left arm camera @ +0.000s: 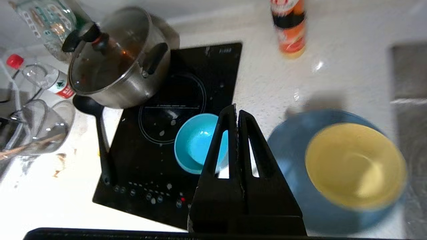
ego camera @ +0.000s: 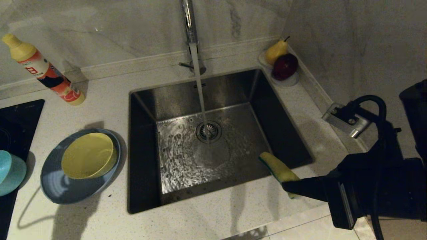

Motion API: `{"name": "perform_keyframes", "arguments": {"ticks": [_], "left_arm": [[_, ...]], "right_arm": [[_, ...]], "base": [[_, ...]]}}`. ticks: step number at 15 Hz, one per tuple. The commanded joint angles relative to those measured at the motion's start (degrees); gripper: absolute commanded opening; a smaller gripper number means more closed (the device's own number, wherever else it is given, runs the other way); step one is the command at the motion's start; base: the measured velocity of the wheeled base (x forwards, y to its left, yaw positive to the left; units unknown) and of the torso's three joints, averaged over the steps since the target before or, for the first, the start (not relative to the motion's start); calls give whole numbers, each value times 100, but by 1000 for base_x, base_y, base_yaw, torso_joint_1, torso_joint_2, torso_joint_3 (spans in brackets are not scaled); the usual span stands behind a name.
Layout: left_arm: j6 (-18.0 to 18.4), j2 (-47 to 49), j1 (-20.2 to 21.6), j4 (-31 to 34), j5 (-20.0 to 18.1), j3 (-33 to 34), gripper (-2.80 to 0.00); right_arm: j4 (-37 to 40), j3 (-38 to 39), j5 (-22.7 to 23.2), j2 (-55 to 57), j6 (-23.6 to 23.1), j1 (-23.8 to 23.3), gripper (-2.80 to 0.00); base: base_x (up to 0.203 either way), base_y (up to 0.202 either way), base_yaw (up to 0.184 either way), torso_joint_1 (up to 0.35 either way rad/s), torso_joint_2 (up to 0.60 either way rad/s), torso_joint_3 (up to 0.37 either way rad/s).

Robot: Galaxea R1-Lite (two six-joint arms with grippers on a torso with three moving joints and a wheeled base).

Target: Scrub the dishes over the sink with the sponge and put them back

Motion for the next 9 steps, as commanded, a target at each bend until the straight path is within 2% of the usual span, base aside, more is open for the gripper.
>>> {"name": "perform_keyframes", "arguments": {"ticks": [1,3,4,5,7,9], "left_arm": [[6,1725,94,87,111,-718,-280],[-43,2549,258,150,50,-1195,-280],[-118,2882,433,173,-120,-1394,-280],[-211,3230,735,202,-390,-1604,0],[-549,3687,1397,320,-956,-2074,0],[-1023,3824,1961,738,-1812,-2466,0]], "right_arm": [[8,1,9,162,16,-34,-280],[-1,-3,21,243,16,-101,-280],[-1,-26,67,283,16,-130,-280],[-1,-55,162,327,8,-223,-280],[-34,-77,280,396,-2,-351,-280],[-144,-52,386,457,-84,-459,-280]], "base": [[0,0,0,0,0,0],[0,0,0,0,0,0],[0,0,0,0,0,0],[0,0,0,0,0,0],[0,0,0,0,0,0],[0,0,0,0,0,0]]}}
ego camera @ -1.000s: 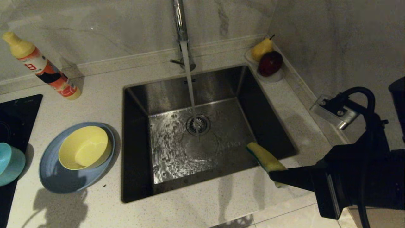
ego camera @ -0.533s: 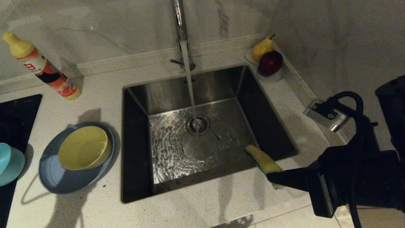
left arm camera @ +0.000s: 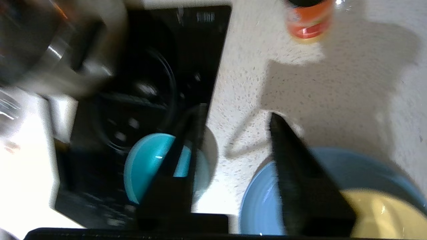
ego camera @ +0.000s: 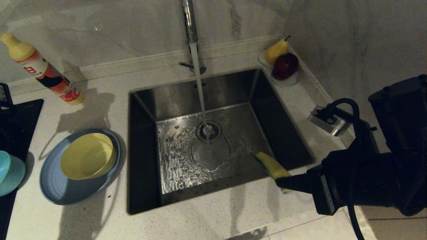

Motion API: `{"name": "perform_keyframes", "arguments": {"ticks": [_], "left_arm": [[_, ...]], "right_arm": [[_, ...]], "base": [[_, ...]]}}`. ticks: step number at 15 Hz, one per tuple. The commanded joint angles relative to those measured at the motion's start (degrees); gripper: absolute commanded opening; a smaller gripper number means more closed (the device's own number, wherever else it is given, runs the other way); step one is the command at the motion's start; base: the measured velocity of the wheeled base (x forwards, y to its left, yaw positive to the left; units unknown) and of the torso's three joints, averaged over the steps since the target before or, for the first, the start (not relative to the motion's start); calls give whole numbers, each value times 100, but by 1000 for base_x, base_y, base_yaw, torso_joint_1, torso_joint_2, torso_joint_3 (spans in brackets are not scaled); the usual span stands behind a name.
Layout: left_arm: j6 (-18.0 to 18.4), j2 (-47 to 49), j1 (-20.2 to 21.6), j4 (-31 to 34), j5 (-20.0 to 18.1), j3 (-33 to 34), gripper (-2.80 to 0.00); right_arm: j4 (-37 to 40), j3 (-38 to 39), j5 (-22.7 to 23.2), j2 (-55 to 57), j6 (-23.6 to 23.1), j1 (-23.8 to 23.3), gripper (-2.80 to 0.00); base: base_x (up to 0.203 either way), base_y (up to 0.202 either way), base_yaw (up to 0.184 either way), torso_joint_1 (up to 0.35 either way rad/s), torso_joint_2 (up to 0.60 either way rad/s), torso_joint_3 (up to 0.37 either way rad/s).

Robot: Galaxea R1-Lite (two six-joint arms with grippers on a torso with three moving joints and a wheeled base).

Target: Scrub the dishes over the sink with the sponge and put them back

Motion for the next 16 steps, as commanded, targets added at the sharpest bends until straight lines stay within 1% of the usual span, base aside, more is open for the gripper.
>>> {"name": "perform_keyframes", "arguments": {"ticks": [1,3,4,6,8,10,11,12,16], "left_arm": [[-423,409,723,543,-992,-484,0],[-885,422,1283,899,-1830,-671,0],[-1045,418,1510,1031,-2120,-685,0],[-1244,398,1924,1144,-2417,-661,0],[-1595,399,2403,1197,-2758,-640,0],[-1711,433,2925,1291,-3200,-527,0],[-1710,461,3176,1277,-3461,-288,0],[-1701,502,3421,1250,-3624,-79,0],[-1724,1136,3919,1151,-3826,303,0]], "right_arm": [[-71,14,80,132,-51,-147,-280],[-113,31,111,163,-52,-187,-280],[-113,49,123,176,-44,-200,-280],[-113,67,170,184,-43,-253,-280],[-113,49,248,141,-46,-275,-280],[-113,67,257,149,-43,-275,-280],[-113,99,257,164,-51,-275,-280],[-113,128,257,167,-54,-291,-280],[-113,154,283,167,-52,-337,-280]], "base": [[0,0,0,0,0,0],[0,0,0,0,0,0],[0,0,0,0,0,0],[0,0,0,0,0,0],[0,0,0,0,0,0],[0,0,0,0,0,0],[0,0,0,0,0,0],[0,0,0,0,0,0],[0,0,0,0,0,0]]}}
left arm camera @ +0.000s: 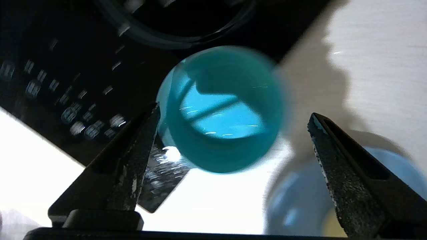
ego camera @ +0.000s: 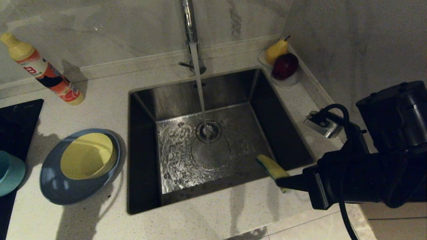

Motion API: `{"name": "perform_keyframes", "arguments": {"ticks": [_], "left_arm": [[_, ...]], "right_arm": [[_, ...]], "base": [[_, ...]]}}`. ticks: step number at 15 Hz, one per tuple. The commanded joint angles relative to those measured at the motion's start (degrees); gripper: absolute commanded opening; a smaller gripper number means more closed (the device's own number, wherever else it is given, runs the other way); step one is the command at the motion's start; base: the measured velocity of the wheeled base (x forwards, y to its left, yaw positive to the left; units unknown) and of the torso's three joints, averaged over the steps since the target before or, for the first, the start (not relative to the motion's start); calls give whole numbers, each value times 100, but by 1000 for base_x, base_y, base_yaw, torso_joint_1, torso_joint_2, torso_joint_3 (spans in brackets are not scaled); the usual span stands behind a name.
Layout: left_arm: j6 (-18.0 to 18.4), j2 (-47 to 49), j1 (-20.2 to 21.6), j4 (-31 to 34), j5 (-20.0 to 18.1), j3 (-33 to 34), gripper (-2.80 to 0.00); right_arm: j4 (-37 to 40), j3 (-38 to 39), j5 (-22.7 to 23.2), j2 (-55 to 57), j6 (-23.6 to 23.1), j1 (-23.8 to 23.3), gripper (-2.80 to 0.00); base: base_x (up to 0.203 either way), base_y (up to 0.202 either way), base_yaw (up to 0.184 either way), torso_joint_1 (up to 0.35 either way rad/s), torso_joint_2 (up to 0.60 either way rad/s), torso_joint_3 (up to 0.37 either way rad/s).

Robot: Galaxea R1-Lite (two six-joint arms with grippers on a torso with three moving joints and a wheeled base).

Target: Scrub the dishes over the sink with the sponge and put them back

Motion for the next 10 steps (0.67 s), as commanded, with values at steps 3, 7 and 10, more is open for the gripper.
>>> {"name": "perform_keyframes", "arguments": {"ticks": [3,7,10], "left_arm": [[-12,689,347,1,-74,268,0],[-60,745,381,-1,-269,328,0],[-225,877,381,-36,-370,336,0]], "right_arm": [[0,56,15,49,12,-61,-280],[-1,56,15,76,3,-79,-280],[-1,48,7,114,3,-79,-280]], "base": [[0,0,0,0,0,0],[0,0,0,0,0,0],[0,0,0,0,0,0]]}}
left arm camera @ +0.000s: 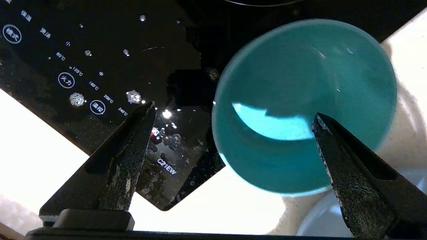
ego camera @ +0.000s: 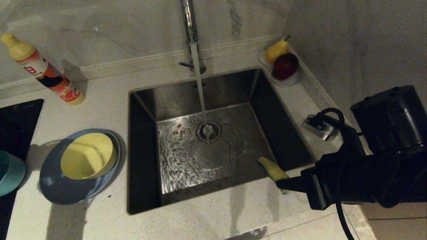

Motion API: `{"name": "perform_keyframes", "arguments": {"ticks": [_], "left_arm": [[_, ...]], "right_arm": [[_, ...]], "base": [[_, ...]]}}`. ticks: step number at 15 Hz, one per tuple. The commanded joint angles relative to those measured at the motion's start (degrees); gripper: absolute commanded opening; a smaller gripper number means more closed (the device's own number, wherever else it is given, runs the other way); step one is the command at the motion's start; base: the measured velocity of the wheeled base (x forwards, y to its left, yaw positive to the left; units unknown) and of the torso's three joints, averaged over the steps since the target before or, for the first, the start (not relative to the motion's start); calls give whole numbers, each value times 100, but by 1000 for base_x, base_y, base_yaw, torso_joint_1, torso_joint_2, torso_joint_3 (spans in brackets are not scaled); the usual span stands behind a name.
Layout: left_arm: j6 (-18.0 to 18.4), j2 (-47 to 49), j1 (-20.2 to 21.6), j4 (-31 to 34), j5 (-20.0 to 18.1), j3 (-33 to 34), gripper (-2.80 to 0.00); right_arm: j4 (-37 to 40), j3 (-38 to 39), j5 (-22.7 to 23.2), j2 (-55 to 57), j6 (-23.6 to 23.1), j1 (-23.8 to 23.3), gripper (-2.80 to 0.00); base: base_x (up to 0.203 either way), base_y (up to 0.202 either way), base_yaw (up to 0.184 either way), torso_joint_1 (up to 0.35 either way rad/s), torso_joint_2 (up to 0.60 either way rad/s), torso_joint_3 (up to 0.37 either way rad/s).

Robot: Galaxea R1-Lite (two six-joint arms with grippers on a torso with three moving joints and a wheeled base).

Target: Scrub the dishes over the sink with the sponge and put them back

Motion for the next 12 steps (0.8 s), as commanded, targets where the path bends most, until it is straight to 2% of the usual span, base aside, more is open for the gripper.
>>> {"name": "perform_keyframes", "arguments": {"ticks": [1,12], "left_arm": [[-49,183,3,10,-13,7,0],[-169,804,118,-113,10,42,0]], "right_arm": [[7,-9,0,56,2,-6,-280],[-50,9,9,207,-33,-7,-280]], "base": [[0,0,0,0,0,0],[0,0,0,0,0,0]]}}
